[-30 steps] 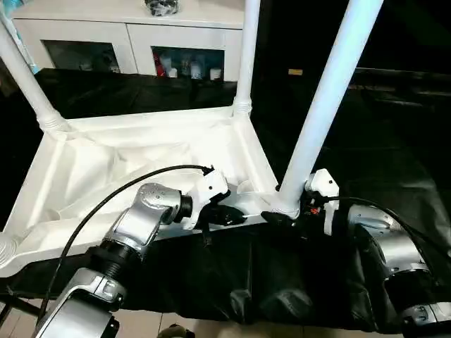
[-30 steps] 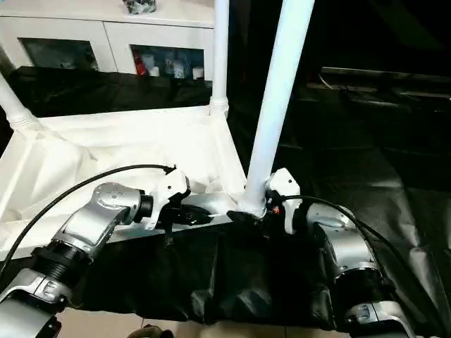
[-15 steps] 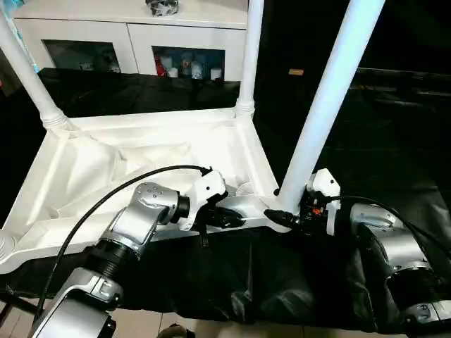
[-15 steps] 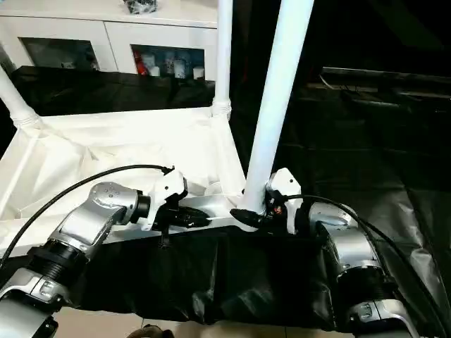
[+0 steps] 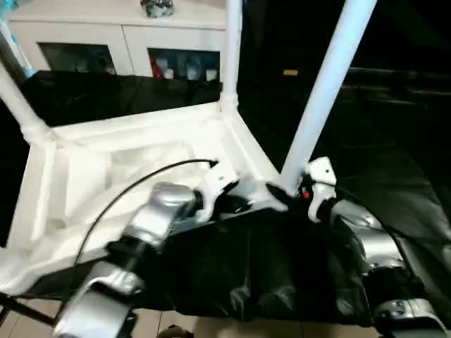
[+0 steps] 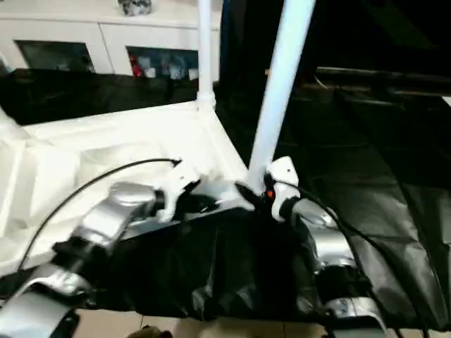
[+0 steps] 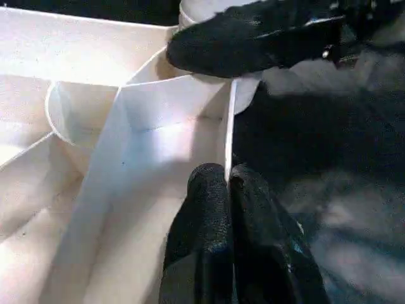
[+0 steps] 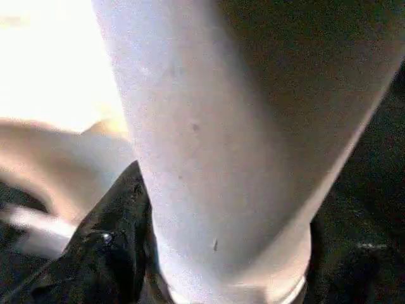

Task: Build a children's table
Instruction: Rotate leg to tighten

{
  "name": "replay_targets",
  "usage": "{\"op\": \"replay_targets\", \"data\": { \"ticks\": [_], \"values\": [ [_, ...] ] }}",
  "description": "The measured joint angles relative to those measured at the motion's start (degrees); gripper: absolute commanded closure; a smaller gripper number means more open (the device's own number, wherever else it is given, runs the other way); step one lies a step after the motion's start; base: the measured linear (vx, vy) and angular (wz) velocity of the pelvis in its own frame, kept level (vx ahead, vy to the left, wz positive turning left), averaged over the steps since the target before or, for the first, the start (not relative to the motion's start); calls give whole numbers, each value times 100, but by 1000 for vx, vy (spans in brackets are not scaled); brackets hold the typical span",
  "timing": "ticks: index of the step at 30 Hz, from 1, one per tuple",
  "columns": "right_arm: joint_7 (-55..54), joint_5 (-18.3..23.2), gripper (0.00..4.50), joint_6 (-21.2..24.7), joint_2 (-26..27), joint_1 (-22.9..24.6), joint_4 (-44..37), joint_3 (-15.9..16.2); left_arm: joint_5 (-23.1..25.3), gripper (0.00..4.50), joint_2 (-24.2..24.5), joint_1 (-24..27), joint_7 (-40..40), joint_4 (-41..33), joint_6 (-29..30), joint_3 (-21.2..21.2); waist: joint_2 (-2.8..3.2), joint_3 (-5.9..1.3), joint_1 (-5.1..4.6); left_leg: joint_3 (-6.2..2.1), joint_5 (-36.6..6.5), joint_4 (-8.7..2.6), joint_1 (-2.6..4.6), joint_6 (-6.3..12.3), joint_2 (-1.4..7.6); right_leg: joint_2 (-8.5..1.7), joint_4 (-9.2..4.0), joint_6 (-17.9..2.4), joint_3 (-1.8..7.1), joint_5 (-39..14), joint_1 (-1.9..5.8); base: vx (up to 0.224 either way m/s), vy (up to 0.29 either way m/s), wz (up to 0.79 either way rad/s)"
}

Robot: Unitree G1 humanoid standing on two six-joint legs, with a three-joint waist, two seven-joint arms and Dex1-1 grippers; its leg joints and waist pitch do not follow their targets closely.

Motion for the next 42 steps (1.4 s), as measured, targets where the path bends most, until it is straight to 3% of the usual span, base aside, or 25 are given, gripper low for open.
{"op": "replay_targets", "data": {
  "ticks": [7, 9, 15, 20, 26, 35, 36, 42],
  "values": [
    [-876, -232, 178, 242, 315, -19, -214, -97, 61, 450, -209, -69, 302, 113, 13, 41, 20, -7, 21, 0, 0, -8, -1, 0, -1, 0, -4, 6, -2, -4, -1, 0, 0, 0],
    [-881, -232, 122, 235, 316, -19, -214, -97, 69, 450, -206, -69, 302, 115, -7, 36, 24, -4, 19, 0, 0, -8, -1, 0, -1, 0, -4, 6, -2, -4, -2, 0, 0, 0],
    [-424, -136, 72, 237, 249, 35, -312, -58, 69, 450, 30, -68, 20, 72, -158, -35, 20, -1, -18, 0, 1, -18, -1, -2, 0, 2, -3, 7, -3, -4, -9, 0, 0, 0],
    [551, 95, 27, 249, -224, 13, -355, 104, -14, 450, 358, -21, -494, -60, -263, -64, 19, 10, -20, 0, 3, -20, -9, -5, 3, 4, -1, 7, -5, -4, -22, 0, 0, 0],
    [2028, 139, 27, 93, -881, 5, -352, 438, -146, 450, 743, 86, -1221, -250, -363, -141, 12, 15, 11, 0, 3, -13, -20, -3, 4, 4, -3, 6, -9, -4, -24, 0, 0, 0],
    [3211, 306, 27, -156, -1300, 73, -157, 620, -278, 450, 1081, 177, -1970, -414, -368, -274, 3, 21, 128, 0, 4, 4, -21, -2, 5, 2, 5, 3, -7, -2, -21, 0, 0, 0],
    [3297, 312, 52, -167, -1318, 65, -152, 627, -280, 450, 1098, 177, -2014, -414, -374, -289, 3, 21, 136, 0, 4, 4, -20, -2, 6, 2, 6, 3, -8, -2, -21, 0, 0, 0],
    [3582, 307, 97, -326, -1410, 41, -124, 729, -285, 450, 1178, 176, -2152, -414, -430, -327, 4, 20, 134, 0, 4, 6, -20, -2, 7, 2, 10, 3, -9, -2, -21, 0, 0, 0]
  ]
}}
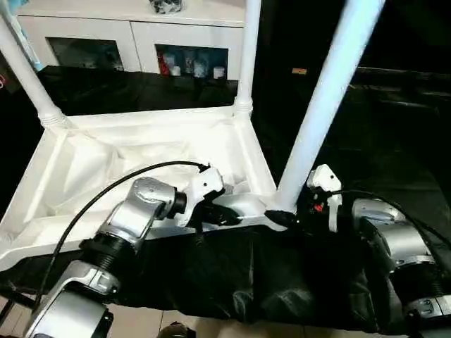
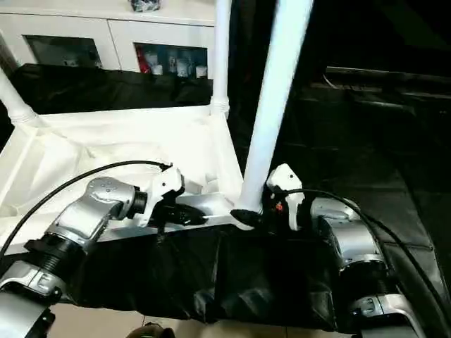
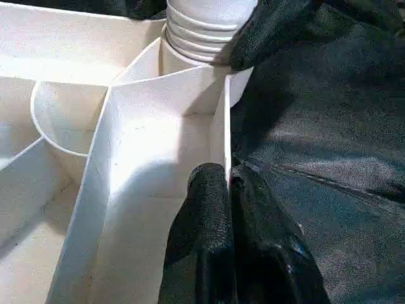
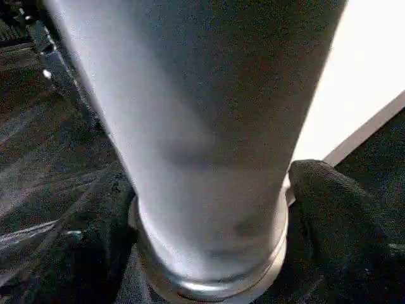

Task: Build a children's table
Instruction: Rotate leg to tighten

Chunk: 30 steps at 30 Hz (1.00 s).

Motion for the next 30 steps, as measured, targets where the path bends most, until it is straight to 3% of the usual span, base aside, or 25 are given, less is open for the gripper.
{"op": "replay_targets", "data": {
  "ticks": [12, 19, 26, 29, 30],
  "values": [
    [9, -2, 169, -204, 84, -7, 125, 40, 4, 450, -36, -2, 40, 3, 0, -28, 3, -2, -6, 0, 0, 2, 5, 0, 1, 0, 5, -2, 0, 1, 3, 0, 0, 0],
    [-2176, -156, 176, -210, 915, -153, 626, -544, 254, 450, -744, -164, 1512, 403, 124, 201, 3, -2, -81, 0, 1, 5, 26, -3, -1, 0, 1, -27, 4, 16, 22, 0, 0, 0],
    [-4108, -357, 176, -174, 1551, -574, 1104, -896, 420, 450, -1480, -461, 2757, 911, 256, 342, 15, -8, -112, -1, 1, 4, 25, -3, -5, 0, -3, -29, 6, 18, 27, 0, 0, 0],
    [-4404, -442, 176, -195, 1647, -615, 1130, -945, 457, 450, -1583, -479, 2917, 939, 256, 352, 20, -10, -113, -1, 1, 2, 22, -3, -5, -1, -7, -27, 6, 17, 27, 0, 0, 0],
    [-4410, -459, 120, -207, 1650, -614, 1129, -945, 457, 450, -1585, -479, 2917, 939, 255, 356, 22, -12, -112, -1, 1, 0, 22, -3, -5, 0, -8, -27, 5, 17, 27, 0, 0, 0]
  ]
}}
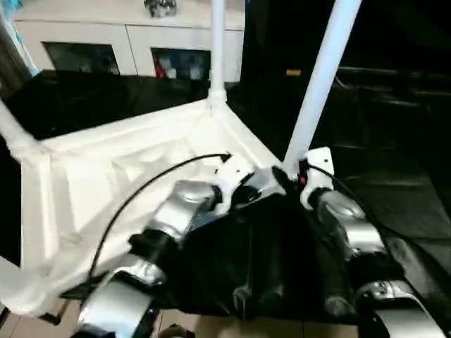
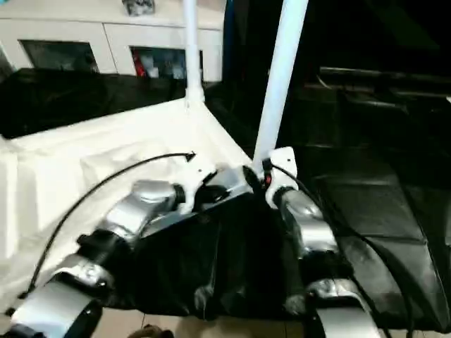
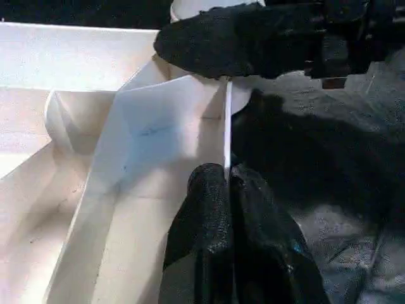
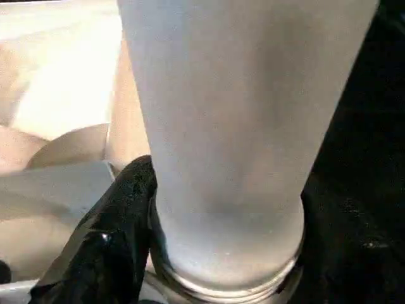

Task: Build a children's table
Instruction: Rotate leg to tighten

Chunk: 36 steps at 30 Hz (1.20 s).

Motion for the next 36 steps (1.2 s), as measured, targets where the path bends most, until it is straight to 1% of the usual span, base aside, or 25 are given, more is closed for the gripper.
{"op": "replay_targets", "data": {
  "ticks": [1, 4, 6, 8, 13, 17, 18, 20, 24, 27, 28, 31, 32, 35, 36],
  "values": [
    [9, 2, 106, 2, -1, 5, -13, -1, 0, 450, 3, 0, -16, -3, -2, -1, 1, 0, 1, 0, 0, 0, 0, 0, 0, 0, 0, 0, 0, 0, 0, 0, 0, 0],
    [111, 2, 97, 2, -4, 50, -71, 6, 0, 450, 28, 2, -96, -6, -32, -12, 2, 1, 0, 0, 0, -1, -2, 0, 0, 0, -1, 0, -1, 0, -2, 0, 0, 0],
    [233, -8, 72, -24, -68, 87, -105, 81, -1, 450, 94, 14, -202, -32, -66, -37, 2, 1, -14, 0, 0, -2, -2, 0, 0, 0, -1, 0, -1, 0, -3, 0, 0, 0],
    [393, -27, 72, -88, -169, 124, -121, 146, -8, 450, 158, 24, -309, -59, -84, -46, 3, 1, -29, 0, 0, -4, -2, 0, 1, 0, -1, 1, -2, 0, -5, 0, 0, 0],
    [1052, -5, 72, -185, -451, 165, -148, 273, -57, 450, 388, 135, -814, -258, -157, -126, 4, 2, -28, 0, 0, -5, -9, 0, 1, 0, -2, 3, -3, -2, -11, 0, 0, 0],
    [2304, 126, 72, -237, -967, 397, -544, 557, -243, 450, 768, 305, -1564, -514, -297, -232, 4, 4, 3, 0, 1, -5, -14, 2, 3, 0, -4, 8, -6, -5, -13, 0, 0, 0],
    [2466, 139, 72, -237, -1026, 419, -571, 574, -253, 450, 815, 316, -1662, -536, -301, -238, 4, 4, 5, 0, 1, -4, -15, 2, 3, 0, -3, 8, -6, -5, -13, 0, 0, 0],
    [2906, 185, 72, -253, -1164, 509, -716, 719, -280, 450, 935, 319, -1887, -575, -321, -280, 4, 4, 9, 0, 1, -2, -15, 2, 3, 0, -2, 7, -5, -4, -13, 0, 0, 0],
    [3585, 252, 72, -260, -1428, 640, -926, 901, -311, 450, 1142, 392, -2314, -705, -324, -321, 3, 5, 30, 0, 1, -2, -14, 2, 3, 0, -1, 6, -5, -4, -11, 0, 0, 0],
    [4040, 294, 72, -242, -1582, 673, -1022, 1012, -387, 450, 1290, 469, -2554, -824, -321, -355, 3, 5, 42, 0, 1, -1, -13, 1, 4, 0, 1, 6, -5, -4, -11, 0, 0, 0],
    [4182, 332, 87, -215, -1633, 673, -1037, 1039, -399, 450, 1325, 474, -2631, -840, -318, -372, 3, 5, 49, 0, 1, -1, -13, 1, 4, 0, 1, 6, -5, -4, -11, 0, 0, 0],
    [4495, 429, 87, -118, -1704, 695, -1125, 1068, -405, 450, 1416, 477, -2838, -920, -303, -419, 1, 6, 79, 0, 1, -1, -13, 2, 4, 0, 1, 6, -4, -4, -11, 0, 0, 0],
    [4554, 452, 115, -81, -1715, 705, -1156, 1072, -406, 450, 1437, 478, -2898, -934, -298, -423, 1, 6, 90, 0, 1, -1, -13, 2, 4, 0, 1, 6, -4, -4, -12, 0, 0, 0],
    [4614, 458, 124, -54, -1752, 713, -1181, 1082, -407, 450, 1460, 482, -2978, -949, -293, -431, 1, 6, 111, 0, 1, -1, -14, 2, 4, 0, 0, 6, -5, -4, -12, 0, 0, 0],
    [4627, 458, 142, -53, -1754, 715, -1185, 1084, -408, 450, 1471, 488, -2990, -968, -290, -439, 1, 6, 113, 0, 1, -1, -14, 2, 4, 0, 0, 6, -5, -4, -12, 0, 0, 0]
  ]
}}
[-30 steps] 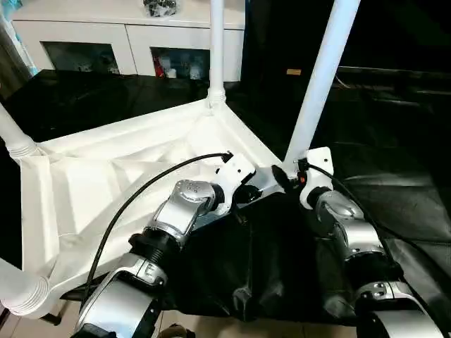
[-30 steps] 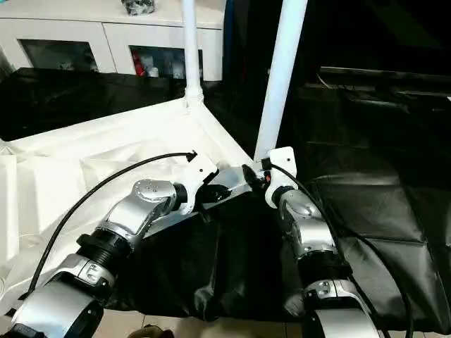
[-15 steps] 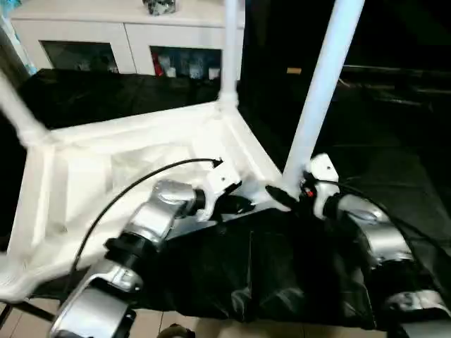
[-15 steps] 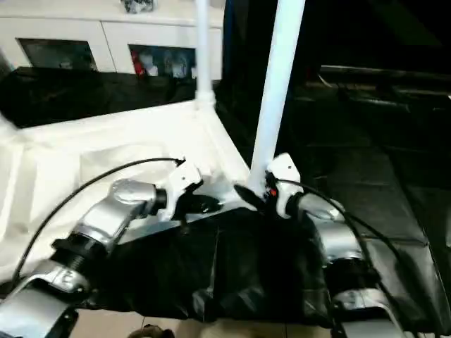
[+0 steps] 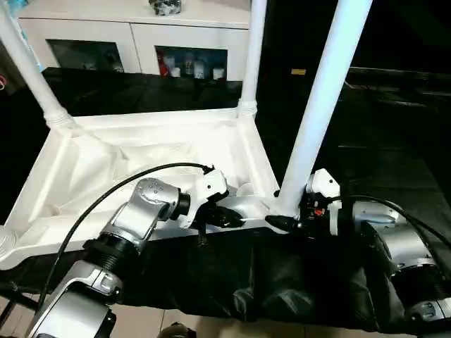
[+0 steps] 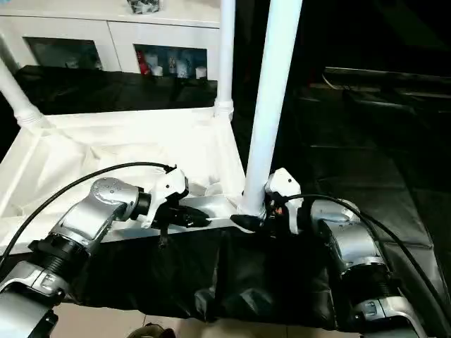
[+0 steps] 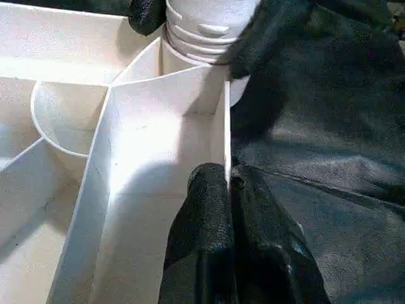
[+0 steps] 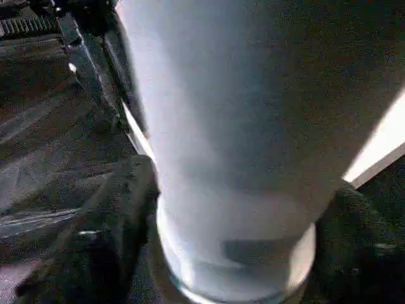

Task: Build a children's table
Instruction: Rotate leg to tighten

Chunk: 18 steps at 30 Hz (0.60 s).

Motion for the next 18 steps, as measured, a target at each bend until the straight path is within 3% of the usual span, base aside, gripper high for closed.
{"op": "replay_targets", "data": {
  "ticks": [2, 10, 18],
  "values": [
    [13, 4, 163, 1, 0, 3, -3, 8, 0, 450, 17, 9, -1, -30, 8, -13, 0, 0, -4, 0, 0, 0, 0, 0, 0, 0, 0, 0, 0, 0, 0, 0, 0, 0],
    [-114, 27, 177, 59, 132, 129, -58, -51, 31, 450, -38, 23, 107, -27, 85, -12, -1, 0, 10, 0, 0, 2, 1, 0, 0, -1, 0, 0, 1, 0, 4, 0, 0, 0],
    [-2285, -153, 178, 76, 925, -205, 637, -645, 270, 450, -765, -224, 1557, 494, 244, 245, -5, -1, -111, 0, 1, 3, 17, -3, -1, -1, 1, -4, 4, 3, 11, 0, 0, 0]
  ]
}}
